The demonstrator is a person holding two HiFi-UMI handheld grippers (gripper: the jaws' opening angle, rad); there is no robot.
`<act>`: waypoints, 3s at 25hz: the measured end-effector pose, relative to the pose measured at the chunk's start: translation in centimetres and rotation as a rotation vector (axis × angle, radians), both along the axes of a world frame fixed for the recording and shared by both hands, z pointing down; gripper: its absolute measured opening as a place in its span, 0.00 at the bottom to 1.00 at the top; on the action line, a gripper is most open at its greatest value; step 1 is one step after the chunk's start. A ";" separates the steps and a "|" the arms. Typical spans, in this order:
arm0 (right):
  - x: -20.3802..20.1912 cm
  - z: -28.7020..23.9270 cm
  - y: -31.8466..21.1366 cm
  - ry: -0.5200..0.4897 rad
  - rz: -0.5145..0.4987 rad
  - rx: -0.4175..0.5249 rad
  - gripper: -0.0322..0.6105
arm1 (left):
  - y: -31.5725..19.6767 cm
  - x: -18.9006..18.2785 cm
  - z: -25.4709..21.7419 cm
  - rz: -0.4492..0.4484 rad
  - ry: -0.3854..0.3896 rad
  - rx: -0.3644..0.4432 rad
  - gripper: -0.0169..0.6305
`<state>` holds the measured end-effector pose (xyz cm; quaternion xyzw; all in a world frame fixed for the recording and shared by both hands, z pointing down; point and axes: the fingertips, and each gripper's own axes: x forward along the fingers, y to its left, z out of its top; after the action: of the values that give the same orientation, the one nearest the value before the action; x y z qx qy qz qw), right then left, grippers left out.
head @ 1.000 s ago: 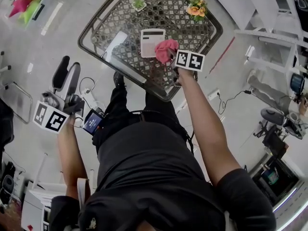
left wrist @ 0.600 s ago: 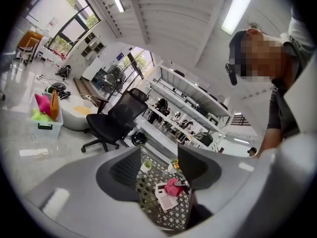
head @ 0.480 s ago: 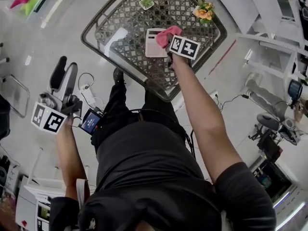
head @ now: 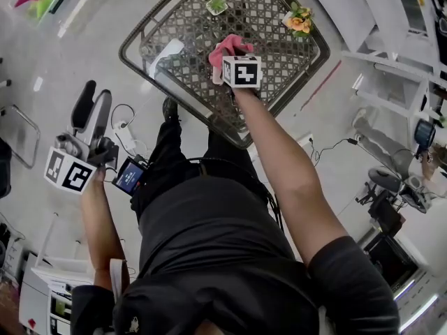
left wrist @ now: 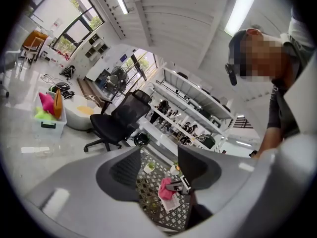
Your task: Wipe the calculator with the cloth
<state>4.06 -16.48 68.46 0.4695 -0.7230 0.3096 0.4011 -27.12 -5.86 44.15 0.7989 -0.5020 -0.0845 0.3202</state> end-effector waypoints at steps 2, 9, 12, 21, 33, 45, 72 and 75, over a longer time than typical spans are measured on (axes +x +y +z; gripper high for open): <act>-1.5 -0.4 0.3 0.043 -0.116 0.022 0.17 | 0.0 0.0 -0.1 0.000 0.000 -0.001 0.42; -5.0 -0.1 2.3 0.274 -0.625 0.155 0.17 | -0.2 0.3 -0.2 0.004 0.001 -0.004 0.42; -4.9 0.3 2.8 0.343 -0.758 0.190 0.17 | -0.5 0.7 0.0 0.010 0.000 -0.004 0.42; -1.2 0.7 2.6 0.421 -0.822 0.185 0.17 | -1.3 2.8 -0.5 0.043 -0.005 -0.006 0.42; 6.8 1.1 1.6 0.459 -0.666 0.122 0.17 | -2.7 6.5 -1.0 0.092 -0.009 -0.005 0.42; 11.5 0.0 2.2 0.075 0.138 -0.038 0.17 | -3.3 7.5 -1.4 0.114 -0.010 0.001 0.42; -0.7 0.9 4.1 -0.055 0.084 -0.084 0.17 | -1.0 2.3 -0.5 0.041 -0.005 -0.001 0.42; -2.8 0.9 4.4 -0.034 -0.041 -0.051 0.17 | -1.1 2.1 -0.2 0.040 -0.005 0.000 0.42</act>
<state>1.25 -12.12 69.35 0.4388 -0.7311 0.3276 0.4070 -25.01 -6.96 43.92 0.8089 -0.4868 -0.0764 0.3206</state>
